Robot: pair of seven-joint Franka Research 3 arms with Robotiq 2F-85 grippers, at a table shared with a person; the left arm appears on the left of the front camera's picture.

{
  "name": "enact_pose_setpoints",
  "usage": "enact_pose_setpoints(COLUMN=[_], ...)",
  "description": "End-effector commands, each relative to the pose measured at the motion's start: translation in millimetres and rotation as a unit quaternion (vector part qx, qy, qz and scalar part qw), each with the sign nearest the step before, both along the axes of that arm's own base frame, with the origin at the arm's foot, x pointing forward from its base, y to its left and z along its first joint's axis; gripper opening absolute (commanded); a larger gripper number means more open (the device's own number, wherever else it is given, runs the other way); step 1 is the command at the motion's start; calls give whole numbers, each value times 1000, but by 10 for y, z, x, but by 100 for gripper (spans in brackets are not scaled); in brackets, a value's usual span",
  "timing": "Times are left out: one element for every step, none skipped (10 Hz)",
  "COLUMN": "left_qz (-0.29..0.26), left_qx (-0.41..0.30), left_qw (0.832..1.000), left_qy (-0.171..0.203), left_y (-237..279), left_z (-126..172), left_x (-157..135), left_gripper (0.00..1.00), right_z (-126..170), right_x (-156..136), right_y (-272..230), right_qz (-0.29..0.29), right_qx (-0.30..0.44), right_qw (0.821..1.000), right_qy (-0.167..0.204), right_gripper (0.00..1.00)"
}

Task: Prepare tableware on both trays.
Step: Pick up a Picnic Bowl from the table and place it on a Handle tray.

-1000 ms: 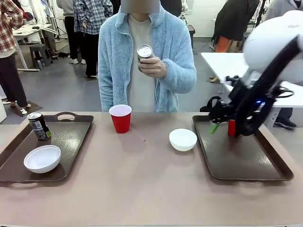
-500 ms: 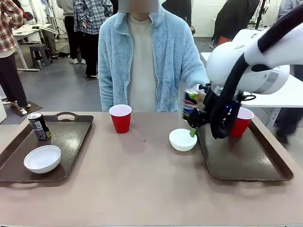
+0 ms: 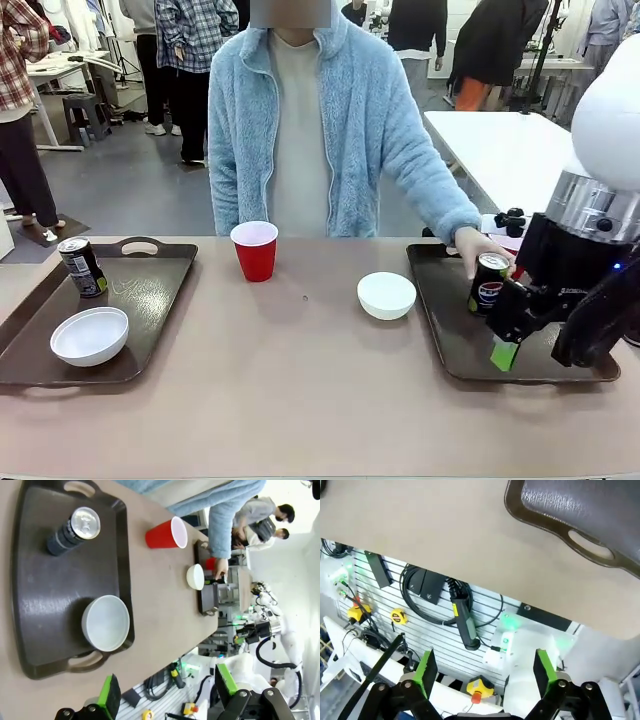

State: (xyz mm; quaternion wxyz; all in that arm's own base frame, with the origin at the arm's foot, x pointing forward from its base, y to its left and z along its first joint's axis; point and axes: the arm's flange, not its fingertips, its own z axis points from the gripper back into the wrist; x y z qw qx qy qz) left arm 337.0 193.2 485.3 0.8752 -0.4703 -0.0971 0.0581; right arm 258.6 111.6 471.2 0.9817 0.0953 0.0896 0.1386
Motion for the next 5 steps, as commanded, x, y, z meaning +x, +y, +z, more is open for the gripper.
enact_pose_setpoints(left_qz=[5, 5, 5, 5, 5], left_qx=[1, 1, 1, 1, 1], left_qw=[1000, 1000, 1000, 1000, 1000], left_qy=[-6, -6, -6, -6, -6], left_y=[16, 16, 16, 16, 16], left_z=[8, 8, 8, 8, 8], left_x=[6, 6, 6, 6, 6], left_gripper=[100, 100, 100, 100, 100], right_z=[-104, -108, -129, -155, -167], right_x=[213, 253, 345, 523, 756], right_y=[12, 25, 41, 111, 203], right_qz=[-5, -13, -27, -45, -70], right_qx=[15, 13, 2, 13, 16], right_qw=[1000, 1000, 999, 999, 997], right_qy=[1, -5, -21, -29, -30], right_gripper=[100, 100, 100, 100, 100])
